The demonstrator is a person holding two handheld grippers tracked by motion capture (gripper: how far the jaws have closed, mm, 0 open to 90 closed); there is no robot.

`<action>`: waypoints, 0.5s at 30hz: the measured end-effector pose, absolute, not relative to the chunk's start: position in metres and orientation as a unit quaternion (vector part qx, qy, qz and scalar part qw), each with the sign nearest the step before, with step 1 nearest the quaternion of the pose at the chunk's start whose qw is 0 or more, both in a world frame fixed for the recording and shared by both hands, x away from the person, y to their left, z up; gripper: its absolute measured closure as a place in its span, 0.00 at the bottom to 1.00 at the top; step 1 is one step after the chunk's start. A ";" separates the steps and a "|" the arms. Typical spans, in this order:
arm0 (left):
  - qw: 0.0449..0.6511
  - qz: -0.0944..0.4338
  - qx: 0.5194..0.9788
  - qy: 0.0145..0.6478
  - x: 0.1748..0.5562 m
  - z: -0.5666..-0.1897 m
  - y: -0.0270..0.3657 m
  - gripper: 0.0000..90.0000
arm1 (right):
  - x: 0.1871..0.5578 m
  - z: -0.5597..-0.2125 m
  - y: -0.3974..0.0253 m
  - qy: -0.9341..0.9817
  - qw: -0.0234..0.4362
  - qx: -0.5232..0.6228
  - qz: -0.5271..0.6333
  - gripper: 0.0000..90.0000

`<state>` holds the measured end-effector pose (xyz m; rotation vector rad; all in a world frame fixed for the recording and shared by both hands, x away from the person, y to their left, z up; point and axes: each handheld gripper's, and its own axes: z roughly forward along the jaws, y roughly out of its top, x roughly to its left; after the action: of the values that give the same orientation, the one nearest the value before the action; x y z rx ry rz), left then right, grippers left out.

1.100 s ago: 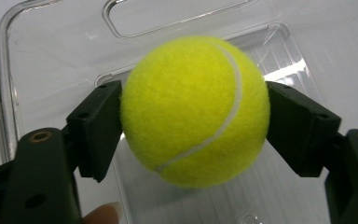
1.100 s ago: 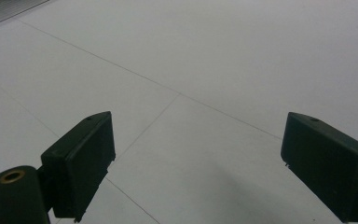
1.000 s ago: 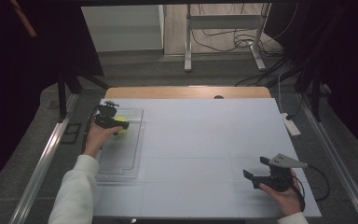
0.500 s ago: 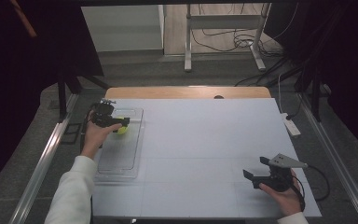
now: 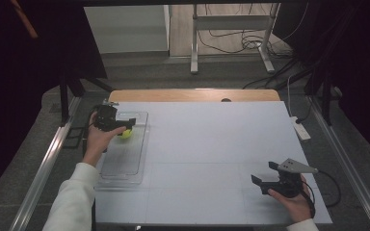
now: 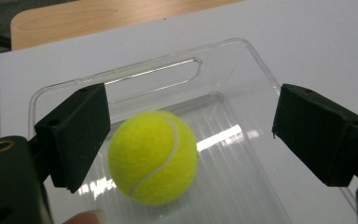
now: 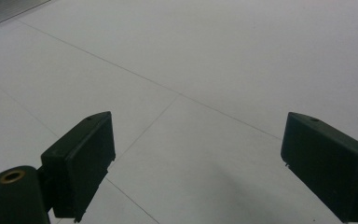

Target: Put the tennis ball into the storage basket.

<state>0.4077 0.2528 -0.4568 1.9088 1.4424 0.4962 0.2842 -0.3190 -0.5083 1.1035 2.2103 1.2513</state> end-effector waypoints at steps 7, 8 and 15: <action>0.363 0.188 0.731 0.546 0.401 -0.457 0.253 0.14 | 0.285 -0.509 -0.319 0.784 0.185 0.392 0.444 0.11; 0.365 0.188 0.733 0.543 0.400 -0.457 0.253 0.14 | 0.285 -0.509 -0.320 0.784 0.184 0.392 0.445 0.11; 0.394 0.189 0.732 0.523 0.385 -0.450 0.251 0.14 | 0.286 -0.509 -0.321 0.782 0.182 0.394 0.447 0.11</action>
<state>0.3848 0.2514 -0.4499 1.8557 1.3262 0.4794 0.2856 -0.3211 -0.5089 1.1128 2.2072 1.2613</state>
